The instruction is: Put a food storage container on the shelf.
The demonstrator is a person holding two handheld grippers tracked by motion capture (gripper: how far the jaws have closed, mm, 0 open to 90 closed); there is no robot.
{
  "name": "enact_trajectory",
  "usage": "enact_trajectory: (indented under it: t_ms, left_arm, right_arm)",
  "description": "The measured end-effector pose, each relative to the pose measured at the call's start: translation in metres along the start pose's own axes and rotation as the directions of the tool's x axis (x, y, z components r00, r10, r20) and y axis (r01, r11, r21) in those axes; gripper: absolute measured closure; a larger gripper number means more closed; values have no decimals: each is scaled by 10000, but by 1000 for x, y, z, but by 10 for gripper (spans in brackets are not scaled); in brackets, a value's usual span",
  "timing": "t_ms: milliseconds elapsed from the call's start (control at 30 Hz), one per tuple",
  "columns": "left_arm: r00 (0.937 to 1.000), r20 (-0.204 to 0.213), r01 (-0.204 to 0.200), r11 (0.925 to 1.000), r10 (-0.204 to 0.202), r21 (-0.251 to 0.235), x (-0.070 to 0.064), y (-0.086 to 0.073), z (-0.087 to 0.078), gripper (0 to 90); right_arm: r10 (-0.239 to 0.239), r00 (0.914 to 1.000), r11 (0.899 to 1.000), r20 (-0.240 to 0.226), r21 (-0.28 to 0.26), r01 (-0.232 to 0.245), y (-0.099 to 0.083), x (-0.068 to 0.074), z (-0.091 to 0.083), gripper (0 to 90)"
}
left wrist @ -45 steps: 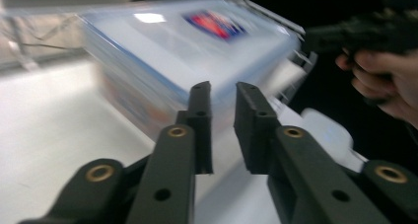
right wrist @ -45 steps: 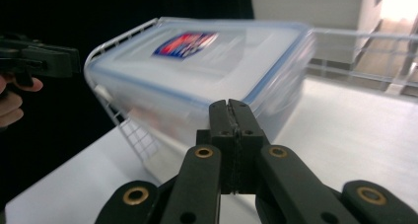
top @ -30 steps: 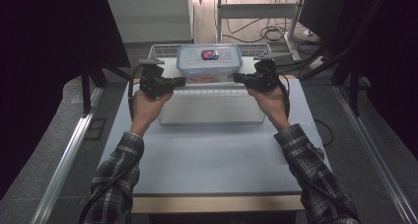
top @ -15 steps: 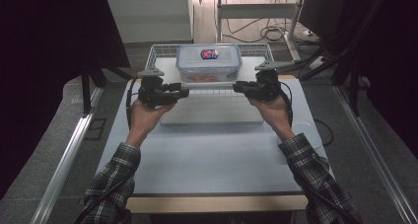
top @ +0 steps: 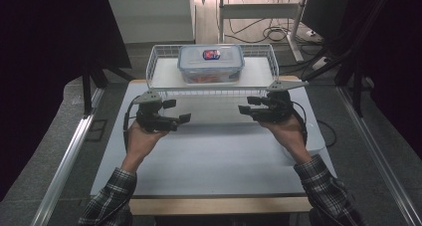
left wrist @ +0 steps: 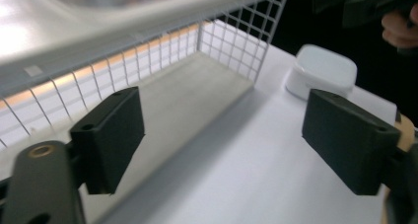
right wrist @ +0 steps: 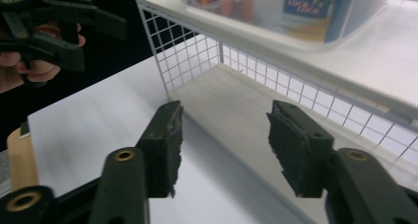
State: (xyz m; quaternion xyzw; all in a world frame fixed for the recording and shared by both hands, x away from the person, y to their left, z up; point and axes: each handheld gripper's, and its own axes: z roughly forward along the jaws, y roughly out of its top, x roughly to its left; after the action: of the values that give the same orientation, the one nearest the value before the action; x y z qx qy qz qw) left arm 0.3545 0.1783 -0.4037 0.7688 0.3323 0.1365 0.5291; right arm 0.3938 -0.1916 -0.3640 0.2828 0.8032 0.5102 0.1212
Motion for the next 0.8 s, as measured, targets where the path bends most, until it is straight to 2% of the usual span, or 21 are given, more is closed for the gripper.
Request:
enact_trajectory:
  t_ms: [67, 133, 267, 367, 433, 567, 667, 800]
  left_arm:
    - [9999, -37, -120, 9998, 121, 161, -7, -7, -1, 135]
    - [9998, 173, -99, 9992, 92, 380, -12, -14, -1, 137]
    - [9982, 556, 204, 9978, -239, 630, -20, -27, -3, 130]
    - [9980, 578, 210, 9970, -254, 749, -27, -37, -3, 121]
    - [9987, 510, 20, 9964, -63, 846, -34, -44, -3, 110]
    - [9990, 289, -368, 9974, 350, 618, -46, -59, -3, 86]
    - [9990, 437, -67, 10000, 65, 42, -49, -75, -4, 85]
    - [9993, 381, -56, 9999, 50, 148, -52, -91, -2, 79]
  right_arm:
    - [-75, 10000, 10000, 24, 29, 75, -6, 3, -4, 408]
    - [-109, 9999, 9999, 39, 111, 109, -12, 5, -6, 368]
    - [-306, 9993, 9991, 198, 305, 300, -25, 8, -9, 321]
    - [-296, 9993, 9986, 220, 434, 287, -37, 9, -10, 292]
    - [-249, 9995, 9983, 172, 536, 239, -45, 10, -10, 268]
    - [-198, 9996, 9976, 203, 673, 184, -57, 13, -9, 208]
    - [-172, 9997, 9981, 161, 601, 162, -64, 16, -10, 160]
    - [-51, 10000, 9985, 81, 545, 47, -77, 20, -11, 112]
